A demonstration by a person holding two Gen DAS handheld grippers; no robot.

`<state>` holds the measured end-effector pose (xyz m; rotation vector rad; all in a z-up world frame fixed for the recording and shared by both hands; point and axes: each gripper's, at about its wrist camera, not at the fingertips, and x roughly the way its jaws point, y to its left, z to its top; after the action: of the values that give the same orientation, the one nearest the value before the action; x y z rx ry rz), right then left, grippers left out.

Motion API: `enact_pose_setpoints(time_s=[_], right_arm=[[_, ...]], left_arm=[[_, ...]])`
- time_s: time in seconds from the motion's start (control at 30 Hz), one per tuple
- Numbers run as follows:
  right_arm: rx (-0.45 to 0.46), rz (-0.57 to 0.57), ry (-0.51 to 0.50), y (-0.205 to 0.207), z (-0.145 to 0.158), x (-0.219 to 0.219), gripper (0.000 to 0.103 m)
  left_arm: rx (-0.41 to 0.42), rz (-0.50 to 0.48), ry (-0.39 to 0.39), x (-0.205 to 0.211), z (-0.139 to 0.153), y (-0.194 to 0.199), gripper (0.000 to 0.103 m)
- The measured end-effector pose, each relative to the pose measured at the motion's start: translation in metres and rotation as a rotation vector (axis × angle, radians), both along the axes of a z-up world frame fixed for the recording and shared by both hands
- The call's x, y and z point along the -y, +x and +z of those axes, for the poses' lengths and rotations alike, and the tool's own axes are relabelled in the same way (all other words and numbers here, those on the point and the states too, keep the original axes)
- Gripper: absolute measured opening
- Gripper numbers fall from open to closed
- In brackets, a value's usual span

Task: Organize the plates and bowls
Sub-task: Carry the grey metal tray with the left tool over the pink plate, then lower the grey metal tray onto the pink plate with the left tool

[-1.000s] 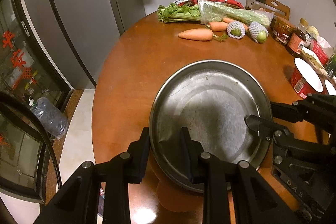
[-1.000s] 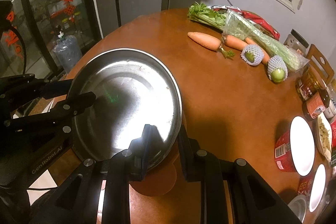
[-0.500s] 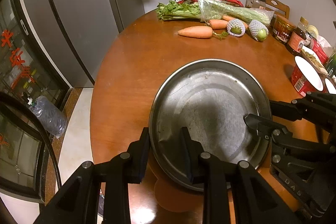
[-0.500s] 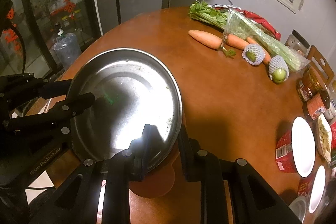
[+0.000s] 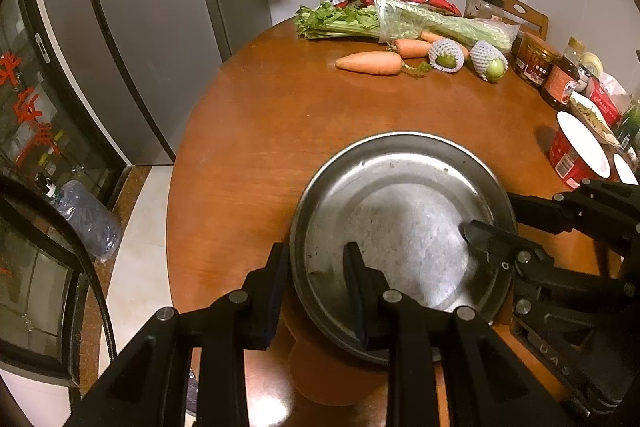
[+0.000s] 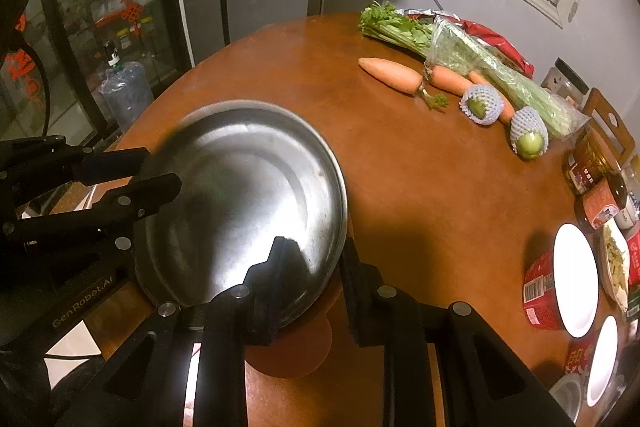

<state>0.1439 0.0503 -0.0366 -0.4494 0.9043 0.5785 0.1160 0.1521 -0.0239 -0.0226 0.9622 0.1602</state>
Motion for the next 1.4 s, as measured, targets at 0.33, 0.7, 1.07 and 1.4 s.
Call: enact_pose_setpoints(time_s=[0.33, 0.7, 1.07, 1.4], right_arm=[[0.004, -0.018, 0.009, 0.002, 0.003, 0.004, 0.028], [0.002, -0.041, 0.024, 0.003, 0.005, 0.008, 0.035], [-0.007, -0.084, 0.042, 0.004, 0.007, 0.020, 0.036], [-0.081, -0.130, 0.113, 0.003, 0.000, 0.035, 0.042]], left_arm=[[0.011, 0.003, -0.021, -0.003, 0.002, 0.000, 0.029], [0.035, 0.011, -0.049, -0.008, 0.006, -0.005, 0.037], [0.037, 0.044, -0.103, -0.025, 0.003, -0.014, 0.054], [-0.006, 0.072, -0.148, -0.034, -0.015, -0.010, 0.056]])
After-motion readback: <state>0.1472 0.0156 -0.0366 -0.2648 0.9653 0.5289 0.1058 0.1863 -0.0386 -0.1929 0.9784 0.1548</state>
